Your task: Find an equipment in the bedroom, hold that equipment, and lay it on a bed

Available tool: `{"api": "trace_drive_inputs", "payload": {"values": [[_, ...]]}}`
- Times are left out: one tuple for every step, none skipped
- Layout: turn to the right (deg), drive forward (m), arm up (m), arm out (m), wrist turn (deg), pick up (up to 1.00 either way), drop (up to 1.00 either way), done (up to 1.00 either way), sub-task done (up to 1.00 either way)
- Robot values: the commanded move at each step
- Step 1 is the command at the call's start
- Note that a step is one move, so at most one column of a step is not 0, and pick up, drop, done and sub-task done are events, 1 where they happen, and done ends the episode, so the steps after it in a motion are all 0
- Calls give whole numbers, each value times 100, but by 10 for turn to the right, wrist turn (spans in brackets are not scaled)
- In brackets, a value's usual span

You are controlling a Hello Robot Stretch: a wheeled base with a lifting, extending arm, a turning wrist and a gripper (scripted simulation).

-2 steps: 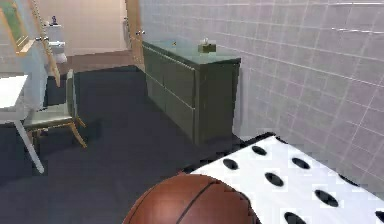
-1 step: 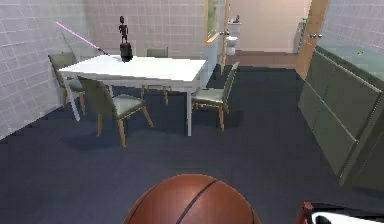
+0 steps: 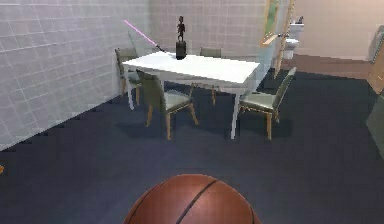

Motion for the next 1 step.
{"api": "trace_drive_inputs", "payload": {"values": [[450, 0, 0, 0, 0, 0, 0, 0, 0]]}}
